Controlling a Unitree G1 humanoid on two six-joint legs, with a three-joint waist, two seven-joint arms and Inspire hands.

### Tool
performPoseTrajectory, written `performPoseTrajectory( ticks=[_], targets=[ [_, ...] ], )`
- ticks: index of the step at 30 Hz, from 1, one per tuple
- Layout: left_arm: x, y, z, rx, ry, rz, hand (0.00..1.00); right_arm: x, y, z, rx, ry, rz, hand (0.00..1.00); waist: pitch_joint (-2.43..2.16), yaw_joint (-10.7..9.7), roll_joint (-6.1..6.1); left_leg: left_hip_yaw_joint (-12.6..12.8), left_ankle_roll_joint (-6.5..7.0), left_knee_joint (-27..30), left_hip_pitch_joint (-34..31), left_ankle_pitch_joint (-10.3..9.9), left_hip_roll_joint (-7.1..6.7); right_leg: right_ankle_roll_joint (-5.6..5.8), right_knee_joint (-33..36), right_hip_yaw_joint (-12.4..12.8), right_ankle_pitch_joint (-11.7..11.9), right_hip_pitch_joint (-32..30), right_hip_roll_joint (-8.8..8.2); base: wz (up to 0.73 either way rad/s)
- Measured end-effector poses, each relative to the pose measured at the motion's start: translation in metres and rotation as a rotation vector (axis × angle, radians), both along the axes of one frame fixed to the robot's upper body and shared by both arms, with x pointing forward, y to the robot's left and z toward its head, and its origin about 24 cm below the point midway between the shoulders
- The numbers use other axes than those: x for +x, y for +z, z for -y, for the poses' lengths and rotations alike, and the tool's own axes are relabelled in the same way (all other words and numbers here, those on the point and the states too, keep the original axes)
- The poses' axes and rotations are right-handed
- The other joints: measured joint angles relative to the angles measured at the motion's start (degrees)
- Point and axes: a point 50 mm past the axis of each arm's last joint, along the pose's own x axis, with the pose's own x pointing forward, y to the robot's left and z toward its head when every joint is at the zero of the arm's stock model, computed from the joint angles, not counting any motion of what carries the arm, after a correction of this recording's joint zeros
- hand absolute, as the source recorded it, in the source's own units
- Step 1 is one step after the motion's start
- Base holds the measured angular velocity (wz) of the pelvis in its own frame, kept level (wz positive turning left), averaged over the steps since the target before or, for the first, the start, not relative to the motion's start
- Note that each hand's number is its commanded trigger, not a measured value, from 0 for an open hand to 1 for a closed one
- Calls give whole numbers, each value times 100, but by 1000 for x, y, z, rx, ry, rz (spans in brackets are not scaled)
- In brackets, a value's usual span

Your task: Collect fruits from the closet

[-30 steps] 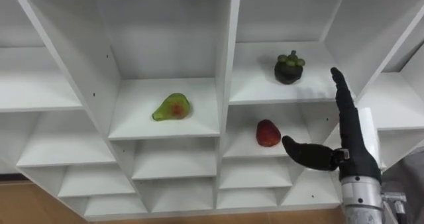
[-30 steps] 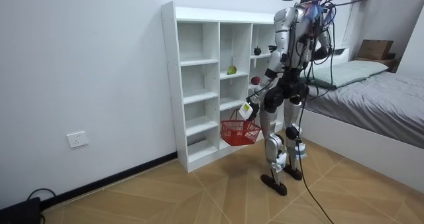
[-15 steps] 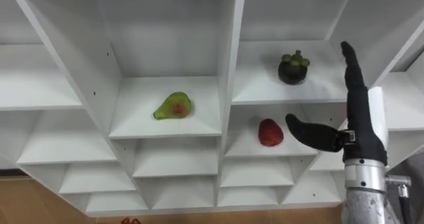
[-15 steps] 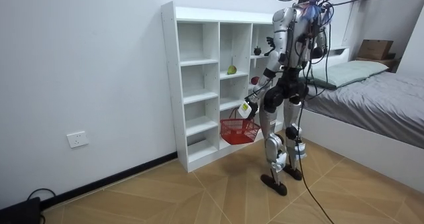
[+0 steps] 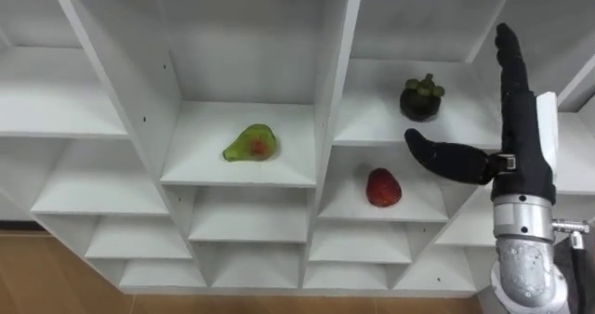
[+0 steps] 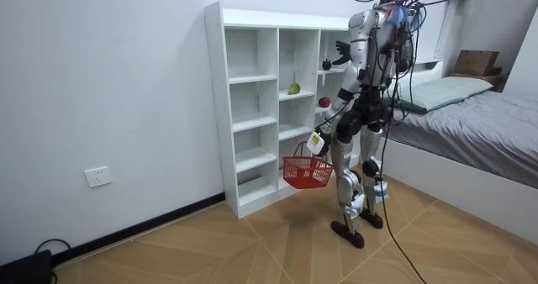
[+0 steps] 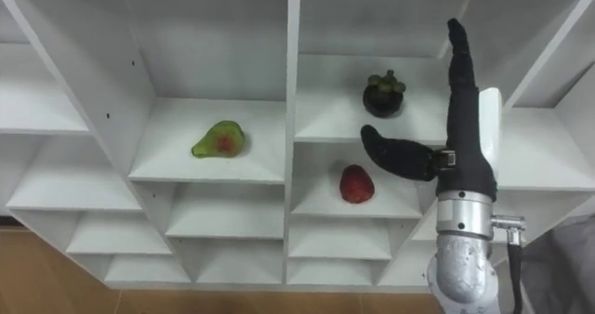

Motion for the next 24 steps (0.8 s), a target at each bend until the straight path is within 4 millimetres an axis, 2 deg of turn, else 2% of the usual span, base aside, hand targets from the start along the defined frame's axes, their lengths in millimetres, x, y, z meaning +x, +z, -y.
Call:
performPoseTrajectory(
  ticks=[12, 16, 24],
  targets=[
    [4, 1, -1, 7, -10, 1, 100, 20, 10, 7, 60, 11, 21, 0, 8, -3, -26, 0, -1, -3, 16, 1, 2, -1, -4, 28, 1, 5, 5, 0],
    [2, 1, -1, 7, -11, -4, 100, 28, 3, 13, 54, -12, -13, 0, 20, 13, -79, -10, -2, -2, 50, 2, 5, -1, -8, 21, 0, 46, 4, 0],
    [5, 2, 0, -7, -41, 7, 100, 29, -9, 20, 30, -27, -75, 0, 12, 159, -122, -95, -2, 57, -15, 4, 4, -2, -1, -36, 1, 39, -9, 5]
  ],
)
